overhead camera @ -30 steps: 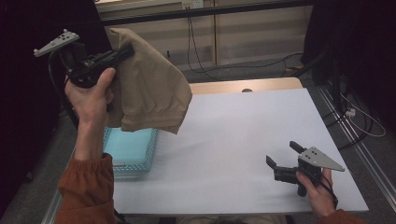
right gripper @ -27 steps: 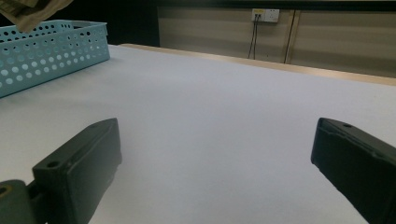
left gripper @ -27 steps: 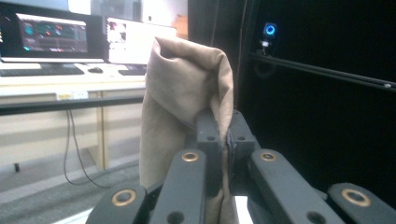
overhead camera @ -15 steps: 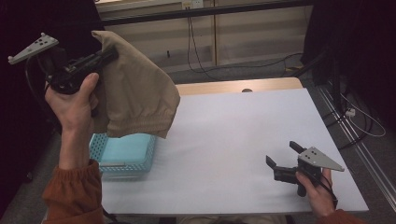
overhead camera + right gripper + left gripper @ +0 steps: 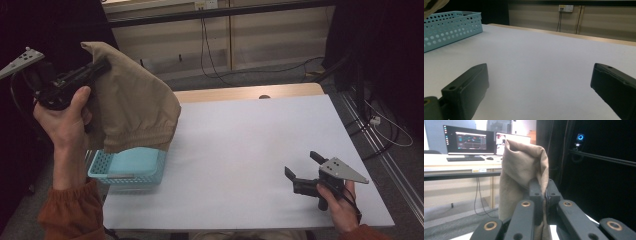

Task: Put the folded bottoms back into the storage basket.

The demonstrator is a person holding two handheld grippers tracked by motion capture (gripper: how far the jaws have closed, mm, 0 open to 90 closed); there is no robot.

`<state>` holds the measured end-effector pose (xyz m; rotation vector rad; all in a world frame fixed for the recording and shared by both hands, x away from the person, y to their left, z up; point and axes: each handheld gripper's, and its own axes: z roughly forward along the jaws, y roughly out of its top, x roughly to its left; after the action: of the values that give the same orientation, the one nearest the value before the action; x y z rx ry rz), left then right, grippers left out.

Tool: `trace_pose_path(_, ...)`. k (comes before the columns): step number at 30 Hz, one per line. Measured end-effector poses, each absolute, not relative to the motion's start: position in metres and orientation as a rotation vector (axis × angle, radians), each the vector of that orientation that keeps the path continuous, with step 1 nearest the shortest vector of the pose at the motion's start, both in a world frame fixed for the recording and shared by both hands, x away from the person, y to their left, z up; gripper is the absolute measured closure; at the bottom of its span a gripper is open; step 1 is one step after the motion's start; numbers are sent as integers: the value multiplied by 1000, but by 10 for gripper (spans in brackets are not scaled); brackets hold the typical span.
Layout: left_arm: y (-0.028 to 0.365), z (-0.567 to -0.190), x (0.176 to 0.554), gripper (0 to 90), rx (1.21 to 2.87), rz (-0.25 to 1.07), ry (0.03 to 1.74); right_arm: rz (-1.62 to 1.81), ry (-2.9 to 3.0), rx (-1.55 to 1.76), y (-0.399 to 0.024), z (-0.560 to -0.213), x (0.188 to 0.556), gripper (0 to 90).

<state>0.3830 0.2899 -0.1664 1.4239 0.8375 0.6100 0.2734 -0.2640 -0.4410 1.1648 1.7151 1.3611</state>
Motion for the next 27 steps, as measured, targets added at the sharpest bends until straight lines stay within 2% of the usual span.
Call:
trace_pose_path(14,322,-182,378,874,1419,636,914,1357,1720,1165,-263,-442,274,17)
trace_pose_path(27,335,-205,381,874,1444,617,985,1360,1725,1163,-262,-442,275,17)
